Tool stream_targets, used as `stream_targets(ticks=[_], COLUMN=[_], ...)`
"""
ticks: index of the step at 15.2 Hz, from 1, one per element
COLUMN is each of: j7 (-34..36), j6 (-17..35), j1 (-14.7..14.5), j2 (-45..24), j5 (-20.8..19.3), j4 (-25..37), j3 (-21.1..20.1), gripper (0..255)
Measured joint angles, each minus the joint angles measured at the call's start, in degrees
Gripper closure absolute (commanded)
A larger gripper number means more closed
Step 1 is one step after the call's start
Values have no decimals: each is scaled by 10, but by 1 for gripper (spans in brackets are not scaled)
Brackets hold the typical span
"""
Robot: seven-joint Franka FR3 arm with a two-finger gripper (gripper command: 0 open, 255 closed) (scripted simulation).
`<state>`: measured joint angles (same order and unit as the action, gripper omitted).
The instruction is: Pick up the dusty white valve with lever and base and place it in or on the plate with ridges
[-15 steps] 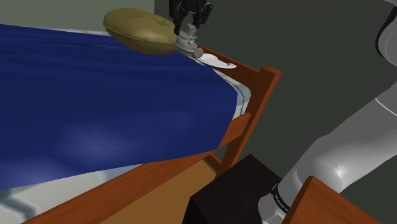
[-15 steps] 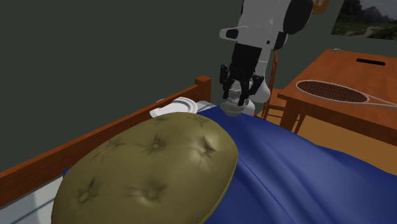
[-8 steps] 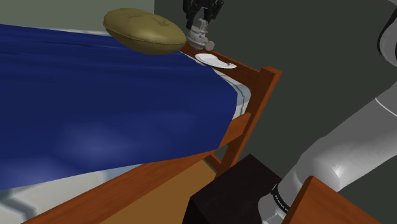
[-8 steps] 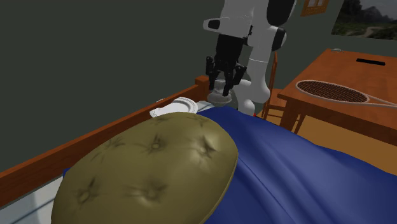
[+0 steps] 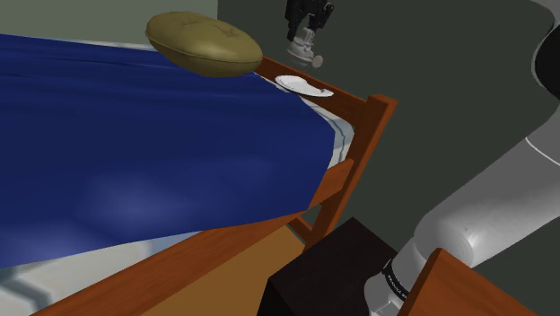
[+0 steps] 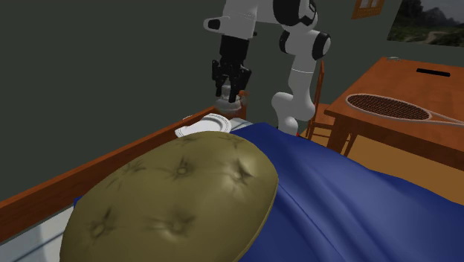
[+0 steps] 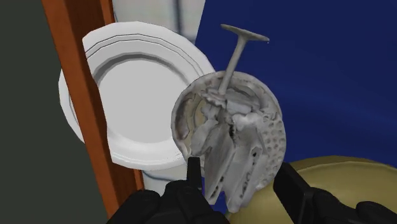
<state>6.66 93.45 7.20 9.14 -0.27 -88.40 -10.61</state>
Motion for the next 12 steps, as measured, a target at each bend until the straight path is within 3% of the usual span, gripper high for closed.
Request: stream_targets(ticks=[7, 12], j7=[-89, -99], j6=[-4, 32], j1=[37, 41], j2=[-43, -30], j5=[10, 12], j4=[47, -1], j3=[52, 57], gripper=[255, 255])
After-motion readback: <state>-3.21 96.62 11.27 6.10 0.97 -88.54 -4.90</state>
